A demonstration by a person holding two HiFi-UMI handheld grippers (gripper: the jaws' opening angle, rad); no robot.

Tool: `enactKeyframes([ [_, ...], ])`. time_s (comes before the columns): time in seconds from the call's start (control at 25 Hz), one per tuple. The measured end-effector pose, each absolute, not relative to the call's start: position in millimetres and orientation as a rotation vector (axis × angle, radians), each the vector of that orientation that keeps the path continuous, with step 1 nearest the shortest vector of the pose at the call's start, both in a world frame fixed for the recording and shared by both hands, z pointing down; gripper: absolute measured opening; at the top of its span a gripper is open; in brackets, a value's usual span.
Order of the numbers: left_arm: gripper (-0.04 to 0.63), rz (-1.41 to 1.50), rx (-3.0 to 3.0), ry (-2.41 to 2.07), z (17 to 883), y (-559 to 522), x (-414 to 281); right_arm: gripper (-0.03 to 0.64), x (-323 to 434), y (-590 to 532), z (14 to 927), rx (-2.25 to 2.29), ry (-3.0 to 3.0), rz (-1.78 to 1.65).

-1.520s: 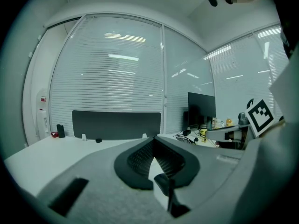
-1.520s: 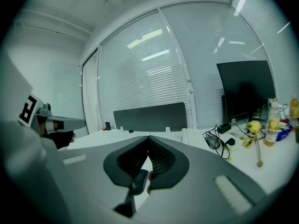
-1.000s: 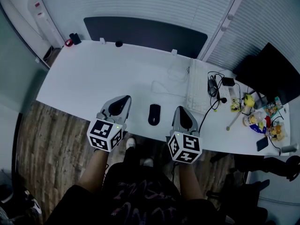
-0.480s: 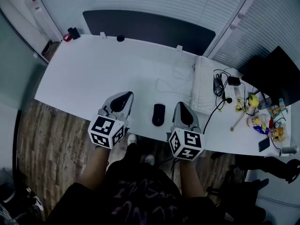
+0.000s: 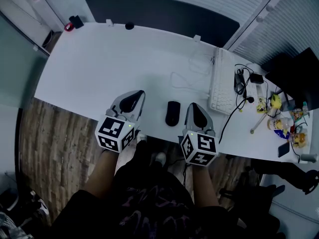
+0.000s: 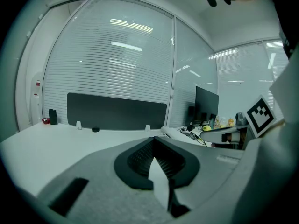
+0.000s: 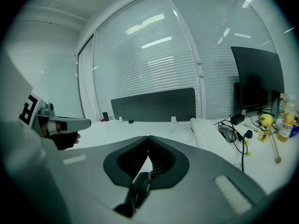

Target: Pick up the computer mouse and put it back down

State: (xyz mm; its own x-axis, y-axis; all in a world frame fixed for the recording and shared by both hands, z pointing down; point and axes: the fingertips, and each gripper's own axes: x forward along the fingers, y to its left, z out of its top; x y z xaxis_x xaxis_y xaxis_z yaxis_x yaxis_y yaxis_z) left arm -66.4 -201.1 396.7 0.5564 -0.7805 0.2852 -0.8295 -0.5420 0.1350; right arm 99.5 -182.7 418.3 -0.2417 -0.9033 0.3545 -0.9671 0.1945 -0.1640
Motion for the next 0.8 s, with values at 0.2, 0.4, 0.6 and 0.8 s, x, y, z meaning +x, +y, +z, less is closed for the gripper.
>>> enactKeyframes([
  [0.2,0.002,0.296,2.507,-1.321,413.5,-204.5,-67.7,0.011,99.0,-184.8,434.3,1.8,-2.25,0.565],
  [0.4,0.002,0.311,2.482,-1.298,430.4,-205.2,-67.4,0.011,94.0,-184.5,451.8,1.774,-2.224,0.599],
  [0.6,0.002,0.339,2.455,-1.268,451.2,-203.3,-67.2,0.011,89.3,-182.3,470.6,1.746,-2.198,0.634],
  [0.8,0.002,0.352,2.427,-1.249,466.7,-199.9,-68.4,0.011,84.8,-178.2,488.2,1.721,-2.172,0.669],
])
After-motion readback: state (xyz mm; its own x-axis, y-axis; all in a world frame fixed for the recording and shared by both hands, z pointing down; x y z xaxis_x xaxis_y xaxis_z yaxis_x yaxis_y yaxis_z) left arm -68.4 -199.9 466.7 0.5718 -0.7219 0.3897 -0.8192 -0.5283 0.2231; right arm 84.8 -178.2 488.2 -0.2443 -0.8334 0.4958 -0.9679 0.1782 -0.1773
